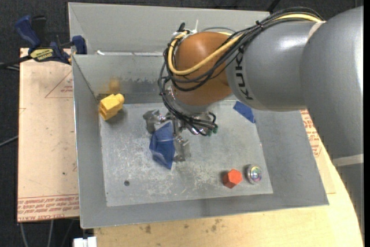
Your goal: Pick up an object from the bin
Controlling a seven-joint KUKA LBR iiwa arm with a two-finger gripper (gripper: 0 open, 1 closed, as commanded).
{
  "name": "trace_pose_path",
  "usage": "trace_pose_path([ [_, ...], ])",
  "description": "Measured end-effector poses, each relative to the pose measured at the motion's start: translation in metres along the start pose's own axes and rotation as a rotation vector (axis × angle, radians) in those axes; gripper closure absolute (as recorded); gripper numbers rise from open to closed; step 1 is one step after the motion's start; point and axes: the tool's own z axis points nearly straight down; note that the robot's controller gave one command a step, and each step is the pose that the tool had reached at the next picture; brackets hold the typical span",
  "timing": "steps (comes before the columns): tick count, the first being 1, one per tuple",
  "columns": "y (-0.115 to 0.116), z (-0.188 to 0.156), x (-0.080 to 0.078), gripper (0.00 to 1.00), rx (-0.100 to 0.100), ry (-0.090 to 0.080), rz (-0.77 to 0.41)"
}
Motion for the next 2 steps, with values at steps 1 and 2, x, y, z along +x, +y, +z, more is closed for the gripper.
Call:
trace_pose_path([
  [1,0.007,0.001,-0.025,0.0,-0.001,-0.001,-0.183],
  [2,-0.001,0.032,-0.028,0.0,-0.003,0.002,-0.566],
])
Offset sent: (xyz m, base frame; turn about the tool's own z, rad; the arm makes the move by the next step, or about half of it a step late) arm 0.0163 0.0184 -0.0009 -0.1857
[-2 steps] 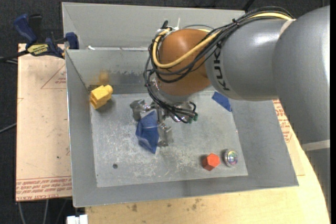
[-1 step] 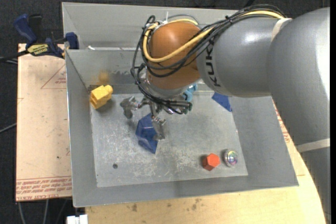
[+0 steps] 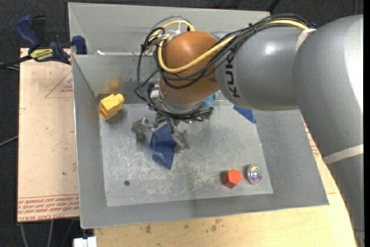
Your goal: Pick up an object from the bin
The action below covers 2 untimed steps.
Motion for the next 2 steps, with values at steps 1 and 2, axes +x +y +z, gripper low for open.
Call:
trace_pose_path([
  [1,0.0,-0.0003,-0.0008,0.0,-0.001,-0.003,0.005],
  [2,-0.0001,-0.001,-0.0016,1.0,0.0,-0.005,0.004],
])
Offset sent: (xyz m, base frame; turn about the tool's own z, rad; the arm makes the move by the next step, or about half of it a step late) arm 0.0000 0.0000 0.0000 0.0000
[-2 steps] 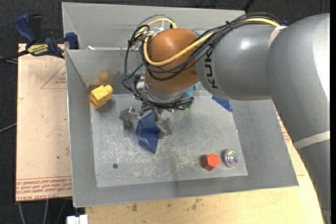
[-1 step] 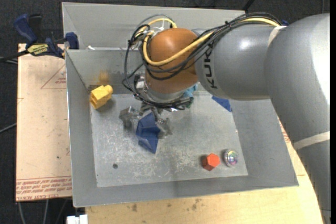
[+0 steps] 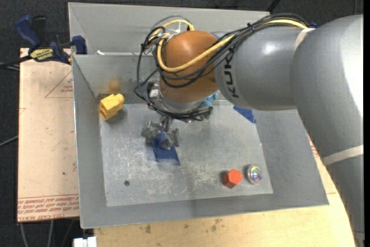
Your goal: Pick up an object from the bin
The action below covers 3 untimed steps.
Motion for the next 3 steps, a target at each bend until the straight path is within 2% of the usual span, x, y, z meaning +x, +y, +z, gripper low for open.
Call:
trace_pose_path([
  [2,-0.001,-0.068,-0.004,1.0,0.004,0.002,0.005],
  [3,-0.001,-0.072,-0.005,1.0,0.002,0.003,0.008],
])
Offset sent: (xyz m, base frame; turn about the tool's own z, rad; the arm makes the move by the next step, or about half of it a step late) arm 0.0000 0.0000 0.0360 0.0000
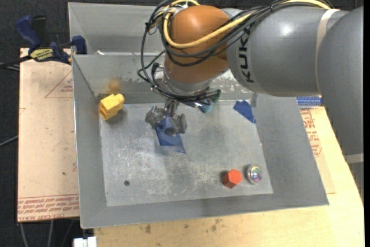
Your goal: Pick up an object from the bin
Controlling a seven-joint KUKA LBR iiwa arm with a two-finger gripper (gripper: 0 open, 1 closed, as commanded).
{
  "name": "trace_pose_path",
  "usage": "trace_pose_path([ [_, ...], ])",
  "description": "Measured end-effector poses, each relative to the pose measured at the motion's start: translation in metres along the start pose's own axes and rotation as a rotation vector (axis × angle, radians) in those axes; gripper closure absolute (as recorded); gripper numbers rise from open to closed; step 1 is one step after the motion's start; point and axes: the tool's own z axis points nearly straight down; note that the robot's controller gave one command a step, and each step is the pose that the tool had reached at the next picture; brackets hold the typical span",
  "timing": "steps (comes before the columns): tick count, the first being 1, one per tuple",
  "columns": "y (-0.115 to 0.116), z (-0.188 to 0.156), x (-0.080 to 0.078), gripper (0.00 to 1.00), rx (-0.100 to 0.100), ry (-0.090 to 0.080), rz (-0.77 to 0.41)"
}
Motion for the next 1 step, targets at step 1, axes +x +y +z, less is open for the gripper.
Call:
trace_pose_path([
  [1,-0.0013,-0.0618,-0.0023,1.0,0.006,-0.003,0.003],
])
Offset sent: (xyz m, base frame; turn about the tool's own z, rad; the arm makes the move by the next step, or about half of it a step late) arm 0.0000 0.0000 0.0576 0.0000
